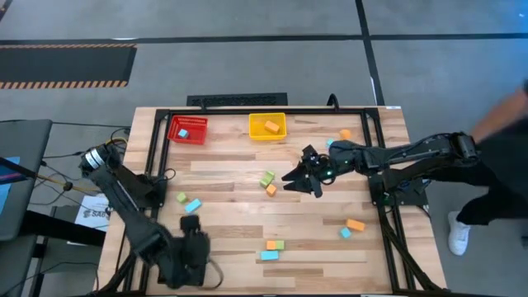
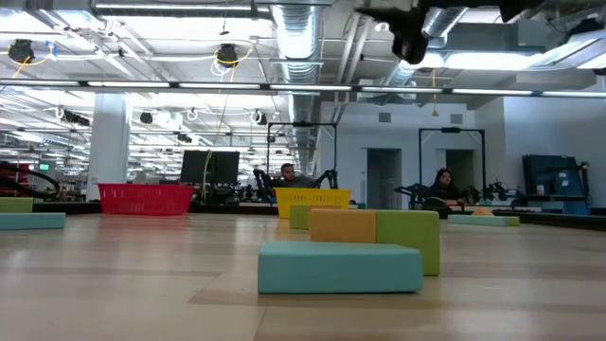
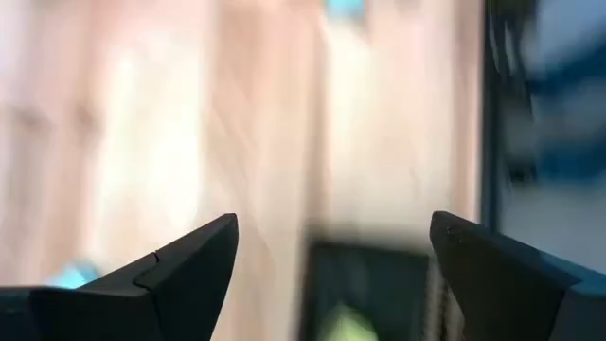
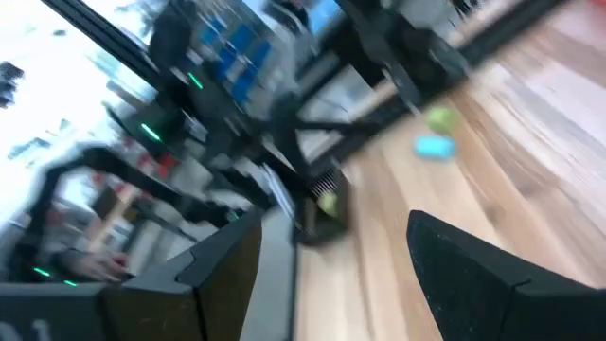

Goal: Sort & place blocks by color
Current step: Put the wooden blue block into the red bin

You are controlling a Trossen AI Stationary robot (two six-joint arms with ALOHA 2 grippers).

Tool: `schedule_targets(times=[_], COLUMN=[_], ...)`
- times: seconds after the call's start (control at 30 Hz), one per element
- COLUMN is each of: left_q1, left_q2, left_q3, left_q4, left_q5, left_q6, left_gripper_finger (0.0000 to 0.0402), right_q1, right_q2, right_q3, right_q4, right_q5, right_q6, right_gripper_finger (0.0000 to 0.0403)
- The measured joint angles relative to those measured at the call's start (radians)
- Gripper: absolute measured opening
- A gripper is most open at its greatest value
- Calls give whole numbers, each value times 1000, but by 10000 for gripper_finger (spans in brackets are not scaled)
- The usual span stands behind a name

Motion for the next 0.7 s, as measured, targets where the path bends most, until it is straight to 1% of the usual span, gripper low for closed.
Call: schedule_targets(times=[0.07, 0.13, 0.17, 0.23, 0.3, 0.43, 0.5, 0.57, 0.7], left_q1=[54, 122, 156, 225, 286, 396, 442, 487, 559], left_q2=[-24, -44, -51, -67, -89, -143, -180, -222, -311], left_q3=[0, 0, 0, -11, -49, -185, -266, -341, -463], left_q4=[39, 84, 117, 197, 311, 516, 596, 702, 932], left_q5=[-121, -206, -237, -261, -254, -149, -123, -113, -96], left_q6=[37, 114, 159, 254, 348, 477, 509, 520, 533], left_gripper_finger=[328, 323, 321, 318, 315, 311, 309, 308, 307], right_q1=[0, 0, 0, 0, 0, -9, -30, -66, -132], right_q2=[0, 0, 0, 0, 0, 1, 1, 3, 3], right_q3=[0, 0, 0, 0, 6, 76, 101, 113, 116], right_q4=[-78, -167, -216, -319, -441, -780, -904, -960, -959], right_q5=[1, 10, 24, 63, 111, 243, 289, 303, 246], right_q6=[-13, -18, -19, -18, -17, -18, -28, -57, -107], right_gripper_finger=[286, 286, 286, 286, 286, 286, 286, 286, 286])
